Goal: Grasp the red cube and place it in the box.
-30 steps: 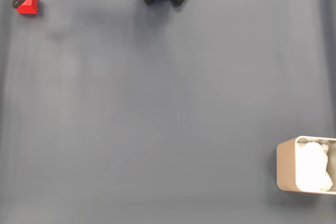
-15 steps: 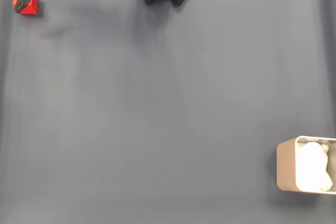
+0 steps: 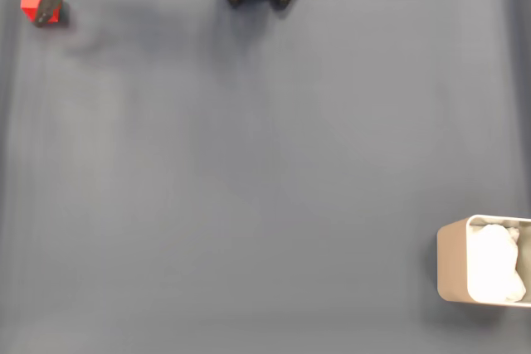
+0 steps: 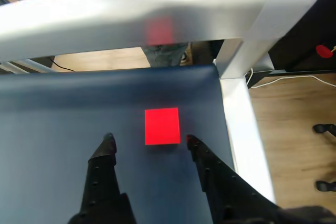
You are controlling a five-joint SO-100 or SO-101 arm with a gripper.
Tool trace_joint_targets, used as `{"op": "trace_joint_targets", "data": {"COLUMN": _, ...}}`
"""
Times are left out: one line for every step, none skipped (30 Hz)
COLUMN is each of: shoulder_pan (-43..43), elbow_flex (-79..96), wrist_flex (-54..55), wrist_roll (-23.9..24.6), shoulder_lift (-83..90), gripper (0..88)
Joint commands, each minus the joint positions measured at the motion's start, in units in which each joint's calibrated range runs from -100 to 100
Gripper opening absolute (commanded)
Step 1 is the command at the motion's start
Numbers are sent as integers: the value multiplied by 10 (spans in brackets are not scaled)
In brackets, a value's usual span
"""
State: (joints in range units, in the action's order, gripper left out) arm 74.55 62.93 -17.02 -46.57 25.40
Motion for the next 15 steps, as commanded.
{"op": "trace_joint_targets", "data": {"shoulder_pan": 5, "elbow_flex": -3, "wrist_flex": 13, "wrist_roll": 1, "shoulder_lift": -5, "gripper": 316}}
{"op": "trace_joint_targets", "data": {"shoulder_pan": 5, "elbow_flex": -3, "wrist_flex": 15, "wrist_roll": 1, "shoulder_lift": -9, "gripper": 316}}
{"op": "trace_joint_targets", "data": {"shoulder_pan": 5, "elbow_flex": -3, "wrist_flex": 16, "wrist_roll": 1, "shoulder_lift": -11, "gripper": 316}}
{"op": "trace_joint_targets", "data": {"shoulder_pan": 5, "elbow_flex": -3, "wrist_flex": 17, "wrist_roll": 1, "shoulder_lift": -15, "gripper": 316}}
{"op": "trace_joint_targets", "data": {"shoulder_pan": 5, "elbow_flex": -3, "wrist_flex": 19, "wrist_roll": 1, "shoulder_lift": -17, "gripper": 316}}
{"op": "trace_joint_targets", "data": {"shoulder_pan": 5, "elbow_flex": -3, "wrist_flex": 20, "wrist_roll": 2, "shoulder_lift": -20, "gripper": 316}}
{"op": "trace_joint_targets", "data": {"shoulder_pan": 5, "elbow_flex": -4, "wrist_flex": 21, "wrist_roll": 2, "shoulder_lift": -23, "gripper": 316}}
{"op": "trace_joint_targets", "data": {"shoulder_pan": 4, "elbow_flex": -6, "wrist_flex": 21, "wrist_roll": 3, "shoulder_lift": -25, "gripper": 317}}
{"op": "trace_joint_targets", "data": {"shoulder_pan": 4, "elbow_flex": -8, "wrist_flex": 21, "wrist_roll": 4, "shoulder_lift": -27, "gripper": 317}}
{"op": "trace_joint_targets", "data": {"shoulder_pan": 4, "elbow_flex": -9, "wrist_flex": 23, "wrist_roll": 4, "shoulder_lift": -30, "gripper": 317}}
{"op": "trace_joint_targets", "data": {"shoulder_pan": 4, "elbow_flex": -9, "wrist_flex": 24, "wrist_roll": 4, "shoulder_lift": -31, "gripper": 317}}
{"op": "trace_joint_targets", "data": {"shoulder_pan": 3, "elbow_flex": -11, "wrist_flex": 25, "wrist_roll": 5, "shoulder_lift": -34, "gripper": 317}}
{"op": "trace_joint_targets", "data": {"shoulder_pan": 3, "elbow_flex": -13, "wrist_flex": 26, "wrist_roll": 6, "shoulder_lift": -37, "gripper": 317}}
{"op": "trace_joint_targets", "data": {"shoulder_pan": 2, "elbow_flex": -15, "wrist_flex": 26, "wrist_roll": 7, "shoulder_lift": -40, "gripper": 317}}
{"op": "trace_joint_targets", "data": {"shoulder_pan": 2, "elbow_flex": -17, "wrist_flex": 27, "wrist_roll": 8, "shoulder_lift": -43, "gripper": 317}}
